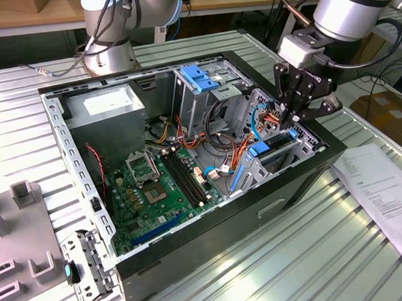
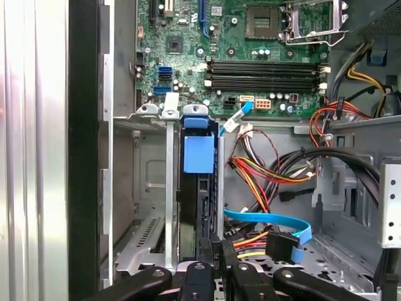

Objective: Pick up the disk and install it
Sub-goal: 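Insert the first disk wire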

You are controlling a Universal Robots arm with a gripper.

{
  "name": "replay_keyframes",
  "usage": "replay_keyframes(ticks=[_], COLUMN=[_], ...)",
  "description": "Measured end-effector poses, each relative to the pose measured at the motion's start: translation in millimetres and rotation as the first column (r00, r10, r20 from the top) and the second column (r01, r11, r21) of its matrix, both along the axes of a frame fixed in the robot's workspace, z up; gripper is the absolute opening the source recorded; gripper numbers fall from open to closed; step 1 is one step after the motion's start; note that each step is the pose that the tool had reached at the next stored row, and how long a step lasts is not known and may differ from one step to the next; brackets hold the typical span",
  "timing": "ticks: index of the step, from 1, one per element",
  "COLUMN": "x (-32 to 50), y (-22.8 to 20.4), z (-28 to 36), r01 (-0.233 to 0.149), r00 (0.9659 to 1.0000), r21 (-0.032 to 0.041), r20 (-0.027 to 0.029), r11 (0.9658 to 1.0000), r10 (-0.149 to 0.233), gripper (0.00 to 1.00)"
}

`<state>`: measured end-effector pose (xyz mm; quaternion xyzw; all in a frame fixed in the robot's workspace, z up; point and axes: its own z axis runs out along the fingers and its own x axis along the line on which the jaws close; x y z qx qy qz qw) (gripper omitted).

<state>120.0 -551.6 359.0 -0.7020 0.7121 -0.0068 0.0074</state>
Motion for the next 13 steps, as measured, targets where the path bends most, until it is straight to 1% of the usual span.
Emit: replay_keyframes(ticks=[1,3,6,7,8,9,11,13], x=[-0.8,-3.7,-5.4,-5.5,-5.8,-6.7,-6.8,-6.8], y=[0.0,0.0,-0.4,-1.8,-3.3,-3.7,-4.0,-4.2], z=[-0.4,-0.8,-1.0,-1.6,-2.7,-3.5,-3.8,-5.5], r01=[0.011,0.013,0.013,0.011,0.001,-0.019,-0.02,-0.016], r00=[0.9999,0.9999,0.9999,0.9999,1.0,0.9998,0.9998,0.9999], r21=[0.0001,0.0002,0.0005,0.0035,0.0051,0.0049,0.005,0.0055], r20=[0.0,0.0,0.0,0.0,0.0,0.0,0.0,-0.0001], r11=[0.9999,0.9999,0.9999,0.9999,1.0,0.9998,0.9998,0.9999], r10=[-0.011,-0.013,-0.013,-0.011,-0.001,0.019,0.02,0.016], gripper=[0.17,0.17,0.17,0.17,0.17,0.17,0.17,0.17])
